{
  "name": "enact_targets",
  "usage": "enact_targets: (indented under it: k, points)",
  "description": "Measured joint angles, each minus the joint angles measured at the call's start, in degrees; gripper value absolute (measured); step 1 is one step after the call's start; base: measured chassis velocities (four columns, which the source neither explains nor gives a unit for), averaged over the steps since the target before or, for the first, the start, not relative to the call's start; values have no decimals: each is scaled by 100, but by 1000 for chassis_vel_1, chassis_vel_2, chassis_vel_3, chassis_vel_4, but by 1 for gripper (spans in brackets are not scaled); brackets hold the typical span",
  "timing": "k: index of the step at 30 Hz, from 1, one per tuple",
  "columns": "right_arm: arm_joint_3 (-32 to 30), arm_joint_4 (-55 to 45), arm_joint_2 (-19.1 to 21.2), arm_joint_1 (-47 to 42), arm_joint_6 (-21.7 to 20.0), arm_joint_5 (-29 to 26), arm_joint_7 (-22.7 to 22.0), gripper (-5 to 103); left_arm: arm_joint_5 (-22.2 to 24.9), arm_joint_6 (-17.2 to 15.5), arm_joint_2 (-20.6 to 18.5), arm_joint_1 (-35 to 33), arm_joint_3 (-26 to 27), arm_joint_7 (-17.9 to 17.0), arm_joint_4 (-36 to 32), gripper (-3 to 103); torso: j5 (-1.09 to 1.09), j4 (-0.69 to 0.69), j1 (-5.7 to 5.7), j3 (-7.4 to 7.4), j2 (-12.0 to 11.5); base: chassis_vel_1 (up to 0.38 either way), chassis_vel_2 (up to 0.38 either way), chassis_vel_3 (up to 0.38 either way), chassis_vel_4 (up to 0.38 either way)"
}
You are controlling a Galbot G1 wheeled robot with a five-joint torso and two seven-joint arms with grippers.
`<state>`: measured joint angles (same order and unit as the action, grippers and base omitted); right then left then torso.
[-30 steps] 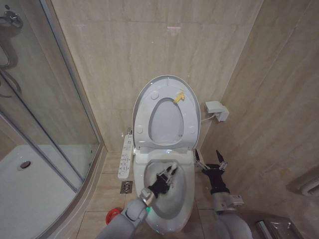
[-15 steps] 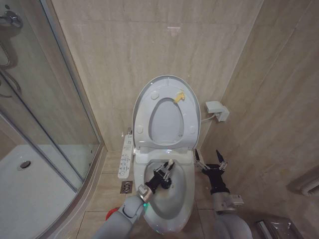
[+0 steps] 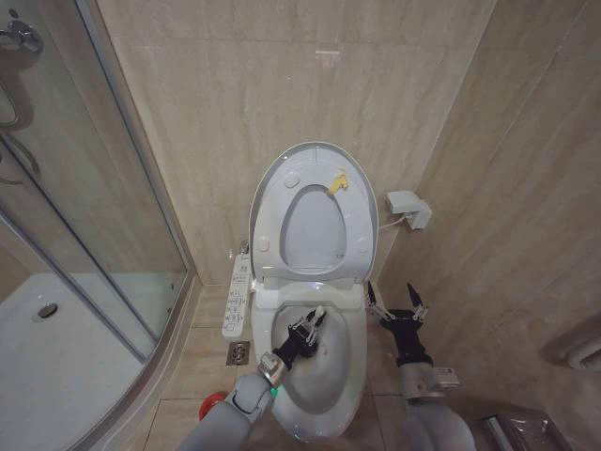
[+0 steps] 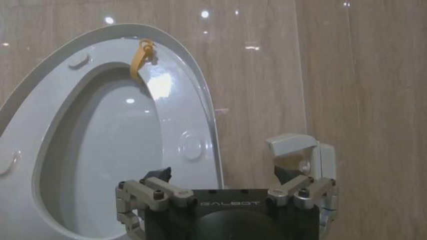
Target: Open the toilet lid, clean the toilet bowl with a toilet brush, close the toilet lid, and flush.
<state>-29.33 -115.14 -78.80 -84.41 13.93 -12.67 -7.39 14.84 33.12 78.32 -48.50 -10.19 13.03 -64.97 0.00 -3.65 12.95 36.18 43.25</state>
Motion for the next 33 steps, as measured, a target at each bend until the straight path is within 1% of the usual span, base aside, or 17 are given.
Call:
enact_targets:
  k: [6,10,12,17,20,25,29,30,33]
  points:
    - [0,0,0,0,0,0,0,100,2,-6,115,20,-198,-136,-429,21,0,-2,0,0,0,0,0,0,0]
    - [-1,0,0,0,0,0,0,100,6,-5,233,-1,-312,-161,-465,21,0,-1,0,0,0,0,0,0,0]
    - [0,0,0,0,0,0,0,100,11,10,278,-24,-346,-138,-335,21,-1,-1,0,0,0,0,0,0,0]
    - [0,0,0,0,0,0,0,100,90,79,240,17,-316,-35,-43,21,-2,-2,0,0,0,0,0,0,0]
    - [0,0,0,0,0,0,0,100,205,86,78,134,-181,24,192,21,-1,0,0,0,0,0,0,0,0]
    - [0,0,0,0,0,0,0,100,247,76,-33,213,-77,32,244,21,-1,-1,0,0,0,0,0,0,0]
    - [0,0,0,0,0,0,0,100,333,53,-64,202,-70,6,-140,21,0,-1,0,0,-1,0,0,0,0]
    - [0,0,0,0,0,0,0,100,333,53,-64,202,-70,6,-140,21,0,-1,0,0,-1,0,0,0,0]
    - [0,0,0,0,0,0,0,100,336,42,23,129,-186,-59,-415,21,0,-2,0,0,-1,0,0,0,0]
